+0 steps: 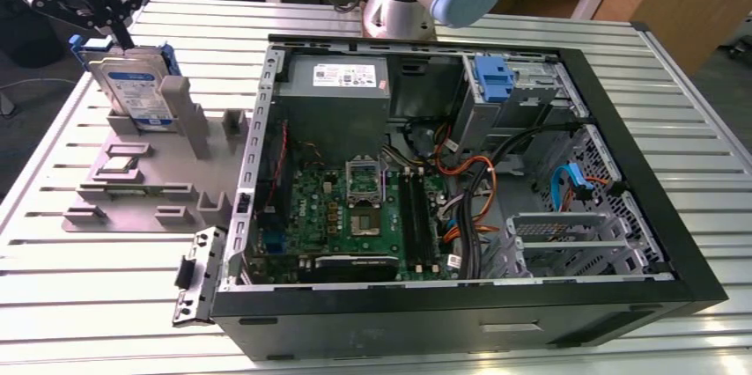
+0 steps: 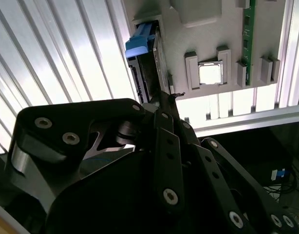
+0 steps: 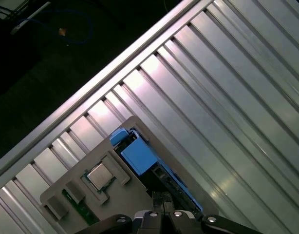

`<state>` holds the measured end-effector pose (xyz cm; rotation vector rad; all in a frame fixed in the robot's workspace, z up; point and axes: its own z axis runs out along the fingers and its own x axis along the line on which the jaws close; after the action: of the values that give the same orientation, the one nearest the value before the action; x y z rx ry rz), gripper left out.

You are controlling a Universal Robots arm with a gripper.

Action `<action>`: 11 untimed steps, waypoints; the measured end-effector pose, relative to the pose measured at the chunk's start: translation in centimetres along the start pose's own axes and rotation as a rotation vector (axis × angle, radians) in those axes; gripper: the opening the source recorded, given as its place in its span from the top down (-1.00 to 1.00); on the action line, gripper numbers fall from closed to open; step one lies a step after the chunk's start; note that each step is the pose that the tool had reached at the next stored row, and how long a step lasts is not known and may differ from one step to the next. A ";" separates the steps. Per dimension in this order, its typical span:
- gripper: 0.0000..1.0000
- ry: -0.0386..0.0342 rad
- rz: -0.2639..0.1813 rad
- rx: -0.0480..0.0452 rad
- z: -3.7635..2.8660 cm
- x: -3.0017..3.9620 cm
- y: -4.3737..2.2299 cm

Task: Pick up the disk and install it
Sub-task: 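Pick up the disk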

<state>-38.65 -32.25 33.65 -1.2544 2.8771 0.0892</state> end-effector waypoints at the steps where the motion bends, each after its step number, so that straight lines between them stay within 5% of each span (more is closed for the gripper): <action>1: 0.79 0.0001 -0.003 0.0000 0.00 0.00 0.00; 11: 0.79 0.0013 -0.027 -0.0007 0.00 -0.01 0.01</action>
<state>-38.65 -32.24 33.65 -1.2940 2.8603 0.0892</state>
